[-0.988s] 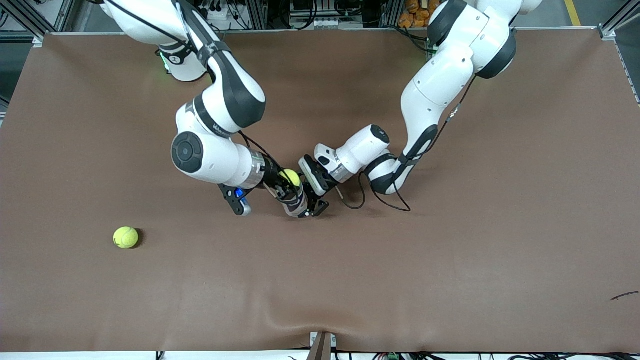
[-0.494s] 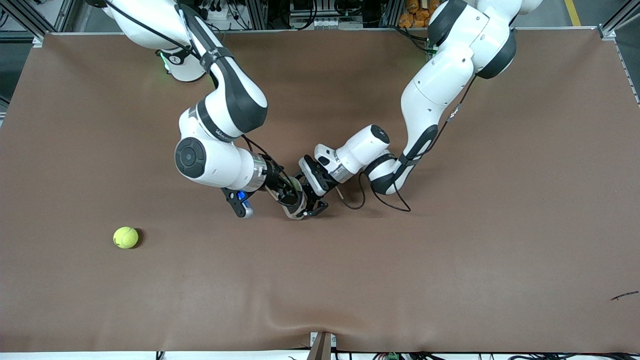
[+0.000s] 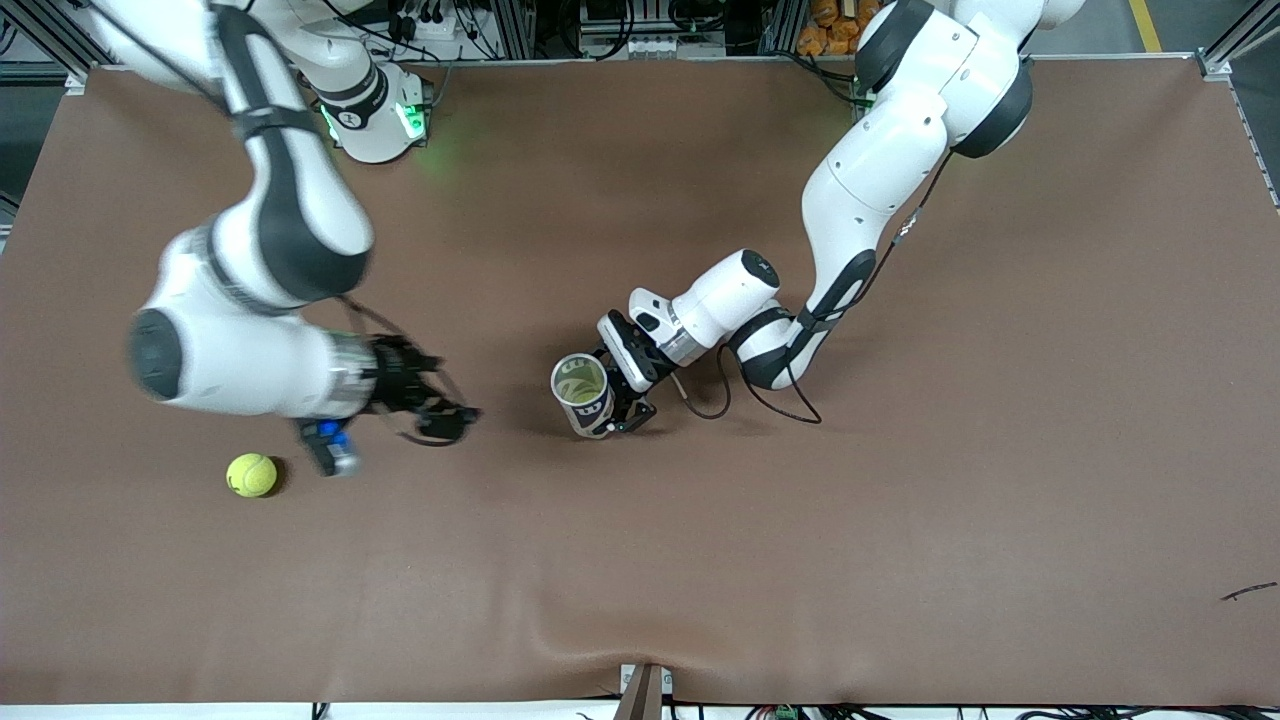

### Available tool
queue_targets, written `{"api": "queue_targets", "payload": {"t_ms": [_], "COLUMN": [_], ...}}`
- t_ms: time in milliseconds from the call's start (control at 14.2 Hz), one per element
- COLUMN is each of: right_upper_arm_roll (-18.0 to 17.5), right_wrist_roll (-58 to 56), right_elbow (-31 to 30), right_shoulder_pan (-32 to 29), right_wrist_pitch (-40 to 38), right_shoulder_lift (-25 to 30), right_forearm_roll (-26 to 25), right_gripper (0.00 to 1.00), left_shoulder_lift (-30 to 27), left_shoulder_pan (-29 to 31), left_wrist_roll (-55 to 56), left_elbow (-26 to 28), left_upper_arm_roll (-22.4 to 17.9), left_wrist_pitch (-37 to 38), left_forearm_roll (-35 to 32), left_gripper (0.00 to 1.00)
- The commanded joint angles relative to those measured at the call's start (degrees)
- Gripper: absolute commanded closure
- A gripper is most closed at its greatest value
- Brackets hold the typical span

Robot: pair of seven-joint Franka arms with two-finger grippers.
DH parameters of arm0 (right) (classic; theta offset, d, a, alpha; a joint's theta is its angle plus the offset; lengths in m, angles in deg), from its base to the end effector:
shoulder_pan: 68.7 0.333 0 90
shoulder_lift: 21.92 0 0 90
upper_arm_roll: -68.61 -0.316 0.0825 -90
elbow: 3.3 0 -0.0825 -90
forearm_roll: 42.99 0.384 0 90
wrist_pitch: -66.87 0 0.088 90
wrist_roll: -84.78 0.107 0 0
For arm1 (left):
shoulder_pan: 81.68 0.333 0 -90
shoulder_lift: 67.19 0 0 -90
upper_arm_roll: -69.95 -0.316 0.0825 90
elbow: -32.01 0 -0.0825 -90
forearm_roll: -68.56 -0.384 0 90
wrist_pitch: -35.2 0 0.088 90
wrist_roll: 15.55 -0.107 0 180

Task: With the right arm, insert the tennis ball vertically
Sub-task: 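Move the right gripper back to the Wilson ball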

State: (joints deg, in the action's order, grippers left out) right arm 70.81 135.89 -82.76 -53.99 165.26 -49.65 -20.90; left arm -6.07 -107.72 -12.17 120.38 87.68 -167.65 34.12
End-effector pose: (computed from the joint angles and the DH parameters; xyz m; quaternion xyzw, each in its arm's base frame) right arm 0.6589 0.1868 0.4265 -0.9117 0.3626 0.1577 0.1116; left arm 0.5119 -0.5017 0.1606 0.7495 -0.4536 0.4175 0.2415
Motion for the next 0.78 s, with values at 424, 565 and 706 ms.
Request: {"api": "queue_targets", "payload": {"t_ms": [424,565,706], "right_upper_arm_roll": [-0.70,-0.62,-0.62], "right_wrist_roll": [-45.09,-50.56,-54.60], "right_elbow": [-0.26,-0.34,-0.52], "right_shoulder_pan": [-15.14,-17.69,-19.36], "right_wrist_pitch": [8.20,11.55,17.68], "right_shoulder_lift": [-8.83,-11.02,-13.14], "right_forearm_roll": [-20.84,-21.90,-23.22], "right_gripper": [0.00,0.00,0.00], "left_shoulder_lift": [0.85,0.85,0.85], "left_shoulder_pan": [-0.24,-0.24,-0.24], "left_wrist_roll": [-0.75,-0.75,-0.75], "left_elbow": [-1.27,-1.27,-1.27], "left_upper_arm_roll": [-0.15,-0.24,-0.15], "left_wrist_pitch": [-0.79,-0.79,-0.79], "left_forearm_roll": [0.42,0.42,0.42], "left_gripper": [0.17,0.17,0.17]}}
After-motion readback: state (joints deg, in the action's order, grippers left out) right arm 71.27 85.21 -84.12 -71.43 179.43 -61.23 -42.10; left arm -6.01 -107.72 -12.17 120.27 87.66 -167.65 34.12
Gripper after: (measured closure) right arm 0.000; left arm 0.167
